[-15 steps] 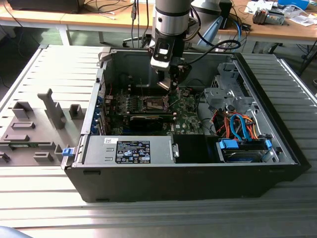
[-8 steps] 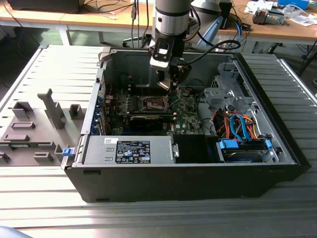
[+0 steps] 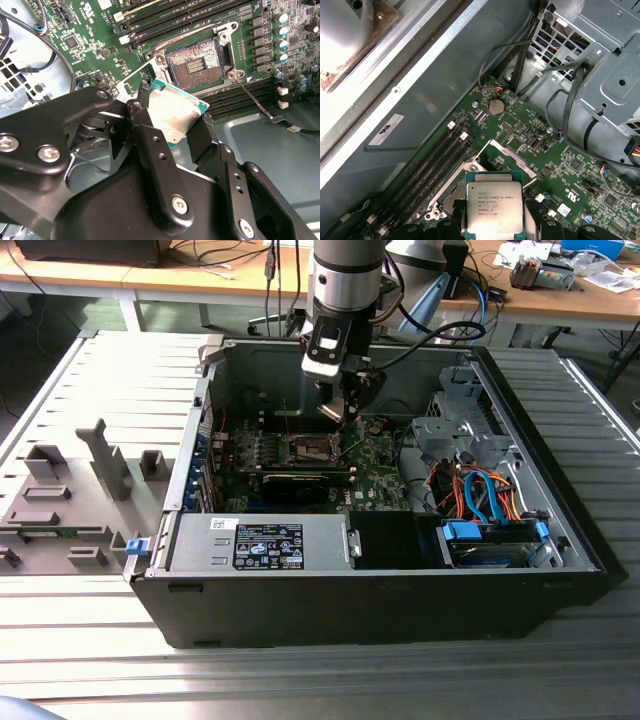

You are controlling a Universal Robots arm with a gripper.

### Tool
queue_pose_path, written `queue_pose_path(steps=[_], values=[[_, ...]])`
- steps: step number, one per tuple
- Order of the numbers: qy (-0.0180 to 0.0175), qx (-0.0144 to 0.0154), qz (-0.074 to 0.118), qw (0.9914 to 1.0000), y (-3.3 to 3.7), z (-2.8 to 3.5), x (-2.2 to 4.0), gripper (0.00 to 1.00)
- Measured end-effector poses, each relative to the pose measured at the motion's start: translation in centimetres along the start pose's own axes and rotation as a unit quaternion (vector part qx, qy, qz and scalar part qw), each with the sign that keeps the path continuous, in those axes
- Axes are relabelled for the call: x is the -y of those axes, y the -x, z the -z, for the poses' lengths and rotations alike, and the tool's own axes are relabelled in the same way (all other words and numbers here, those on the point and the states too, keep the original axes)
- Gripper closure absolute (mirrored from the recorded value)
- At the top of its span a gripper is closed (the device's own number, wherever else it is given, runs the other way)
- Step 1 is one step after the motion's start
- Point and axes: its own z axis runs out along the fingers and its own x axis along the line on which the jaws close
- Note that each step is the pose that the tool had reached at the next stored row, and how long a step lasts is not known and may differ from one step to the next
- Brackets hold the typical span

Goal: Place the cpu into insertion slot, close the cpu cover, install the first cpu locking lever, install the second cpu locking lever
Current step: 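Place the cpu into insertion slot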

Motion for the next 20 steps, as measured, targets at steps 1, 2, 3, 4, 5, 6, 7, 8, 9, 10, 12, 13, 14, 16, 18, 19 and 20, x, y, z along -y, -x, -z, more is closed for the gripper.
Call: queue_pose_path(steps=[1, 2, 3, 4, 5, 6, 7, 8, 9, 10, 12, 13, 14, 16, 18, 19, 20], values=[[0.0000, 0.0001, -0.001, 1.00000, 0.00, 0.00, 0.00, 0.46], [0.0000, 0.0002, -0.002, 1.00000, 0.00, 0.00, 0.00, 0.46], [0.0000, 0.0003, -0.003, 1.00000, 0.00, 0.00, 0.00, 0.46], [0.0000, 0.0003, -0.004, 0.99999, 0.00, 0.00, 0.00, 0.46], [0.0000, 0.0005, -0.005, 0.99999, 0.00, 0.00, 0.00, 0.46], [0.0000, 0.0006, -0.006, 0.99998, 0.00, 0.00, 0.00, 0.46], [0.0000, 0.0006, -0.007, 0.99998, 0.00, 0.00, 0.00, 0.46], [0.0000, 0.0007, -0.007, 0.99997, 0.00, 0.00, 0.00, 0.46], [0.0000, 0.0008, -0.008, 0.99997, 0.00, 0.00, 0.00, 0.46], [0.0000, 0.0008, -0.009, 0.99996, 0.00, 0.00, 0.00, 0.46], [0.0000, 0.0010, -0.010, 0.99995, 0.00, 0.00, 0.00, 0.46], [0.0001, 0.0010, -0.011, 0.99994, 0.00, 0.00, 0.00, 0.46], [0.0000, 0.0011, -0.011, 0.99993, 0.00, 0.00, 0.00, 0.46], [0.0000, 0.0012, -0.013, 0.99992, 0.00, 0.00, 0.00, 0.46], [0.0001, 0.0014, -0.015, 0.99989, 0.00, 0.00, 0.00, 0.46], [0.0000, 0.0015, -0.016, 0.99988, 0.00, 0.00, 0.00, 0.46], [0.0000, 0.0016, -0.017, 0.99986, 0.00, 0.00, 0.00, 0.46]])
